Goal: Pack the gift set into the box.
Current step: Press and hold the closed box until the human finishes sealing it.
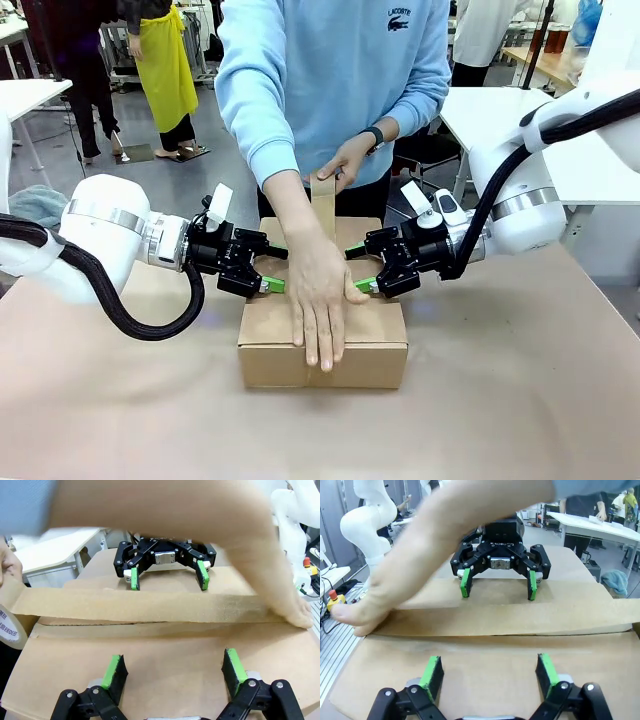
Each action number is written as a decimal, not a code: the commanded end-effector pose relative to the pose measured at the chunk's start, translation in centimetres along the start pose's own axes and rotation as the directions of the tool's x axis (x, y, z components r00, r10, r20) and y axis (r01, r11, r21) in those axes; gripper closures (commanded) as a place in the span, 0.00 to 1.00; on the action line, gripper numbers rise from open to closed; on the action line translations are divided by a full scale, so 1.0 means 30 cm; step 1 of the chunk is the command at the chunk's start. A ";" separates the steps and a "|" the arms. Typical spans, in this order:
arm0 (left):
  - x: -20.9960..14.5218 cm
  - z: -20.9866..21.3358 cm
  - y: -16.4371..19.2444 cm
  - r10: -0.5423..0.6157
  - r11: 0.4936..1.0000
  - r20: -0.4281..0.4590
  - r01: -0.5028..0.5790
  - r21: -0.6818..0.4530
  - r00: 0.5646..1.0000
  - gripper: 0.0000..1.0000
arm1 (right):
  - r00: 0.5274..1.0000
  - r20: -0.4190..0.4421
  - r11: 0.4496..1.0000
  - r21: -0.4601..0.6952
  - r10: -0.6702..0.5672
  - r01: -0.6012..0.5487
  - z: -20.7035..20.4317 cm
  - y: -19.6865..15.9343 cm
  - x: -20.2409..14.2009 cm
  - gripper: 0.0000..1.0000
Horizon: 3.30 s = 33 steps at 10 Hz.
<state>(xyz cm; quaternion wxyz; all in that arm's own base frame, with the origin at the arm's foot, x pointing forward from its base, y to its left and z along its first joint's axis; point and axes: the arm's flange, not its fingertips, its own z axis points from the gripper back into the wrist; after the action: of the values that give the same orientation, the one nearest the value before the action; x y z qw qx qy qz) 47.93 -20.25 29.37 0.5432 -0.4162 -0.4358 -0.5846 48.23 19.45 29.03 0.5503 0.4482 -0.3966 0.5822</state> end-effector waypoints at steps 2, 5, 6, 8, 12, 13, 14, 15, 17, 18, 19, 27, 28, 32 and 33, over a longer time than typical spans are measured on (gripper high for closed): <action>-0.009 -0.001 -0.007 -0.001 1.000 -0.005 0.001 -0.011 1.000 0.00 | 1.000 0.013 1.000 -0.014 0.022 -0.022 -0.003 0.004 -0.010 0.00; -0.009 -0.001 -0.007 -0.001 1.000 -0.005 0.001 -0.011 1.000 0.00 | 1.000 0.013 1.000 -0.014 0.022 -0.022 -0.003 0.004 -0.010 0.00; -0.009 -0.001 -0.007 -0.001 1.000 -0.005 0.001 -0.011 1.000 0.00 | 1.000 0.013 1.000 -0.014 0.022 -0.022 -0.003 0.004 -0.010 0.00; -0.009 -0.001 -0.007 -0.001 1.000 -0.005 0.001 -0.011 1.000 0.00 | 1.000 0.013 1.000 -0.014 0.022 -0.022 -0.003 0.004 -0.010 0.00; -0.009 -0.001 -0.007 -0.001 1.000 -0.005 0.001 -0.011 1.000 0.00 | 1.000 0.013 1.000 -0.014 0.022 -0.022 -0.003 0.004 -0.010 0.00; -0.009 -0.001 -0.007 -0.001 1.000 -0.005 0.001 -0.011 1.000 0.00 | 1.000 0.013 1.000 -0.014 0.022 -0.022 -0.003 0.004 -0.010 0.00; -0.009 -0.001 -0.007 -0.001 1.000 -0.005 0.001 -0.011 1.000 0.00 | 1.000 0.013 1.000 -0.014 0.022 -0.022 -0.003 0.004 -0.010 0.00; -0.009 -0.001 -0.007 -0.001 1.000 -0.005 0.001 -0.011 1.000 0.00 | 1.000 0.013 1.000 -0.014 0.022 -0.022 -0.003 0.004 -0.010 0.00; -0.009 -0.001 -0.007 -0.001 1.000 -0.005 0.001 -0.011 1.000 0.00 | 1.000 0.013 1.000 -0.014 0.022 -0.022 -0.003 0.004 -0.010 0.00; -0.009 -0.001 -0.007 -0.001 1.000 -0.005 0.001 -0.011 1.000 0.00 | 1.000 0.013 1.000 -0.014 0.022 -0.022 -0.003 0.004 -0.010 0.00; -0.009 -0.001 -0.007 -0.001 1.000 -0.005 0.001 -0.011 1.000 0.00 | 1.000 0.013 1.000 -0.014 0.022 -0.022 -0.003 0.004 -0.010 0.00; 0.132 0.280 -0.051 0.022 0.999 0.201 -0.030 0.034 0.979 0.00 | 0.981 0.190 0.998 0.056 0.027 -0.039 0.230 0.050 0.117 0.00; 0.178 0.459 -0.099 0.015 0.994 0.282 -0.045 0.101 0.959 0.00 | 0.956 0.288 0.998 -0.004 0.055 -0.056 0.392 0.099 0.165 0.00; 0.000 1.017 -0.323 -0.051 0.939 0.614 -0.171 0.297 0.787 0.00 | 0.886 0.396 0.812 -0.582 0.242 0.038 0.924 0.410 0.078 0.00; 0.189 0.861 -0.256 -0.053 0.979 0.464 -0.046 0.198 0.884 0.00 | 0.937 0.315 0.777 -0.623 0.151 0.084 0.893 0.397 0.025 0.00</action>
<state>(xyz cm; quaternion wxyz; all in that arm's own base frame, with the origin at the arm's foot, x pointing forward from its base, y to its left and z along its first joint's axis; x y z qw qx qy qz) 37.69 9.05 39.79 0.4585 -0.4897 -0.6466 -0.3632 38.15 -10.01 39.59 0.5335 0.3776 -0.6682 0.3553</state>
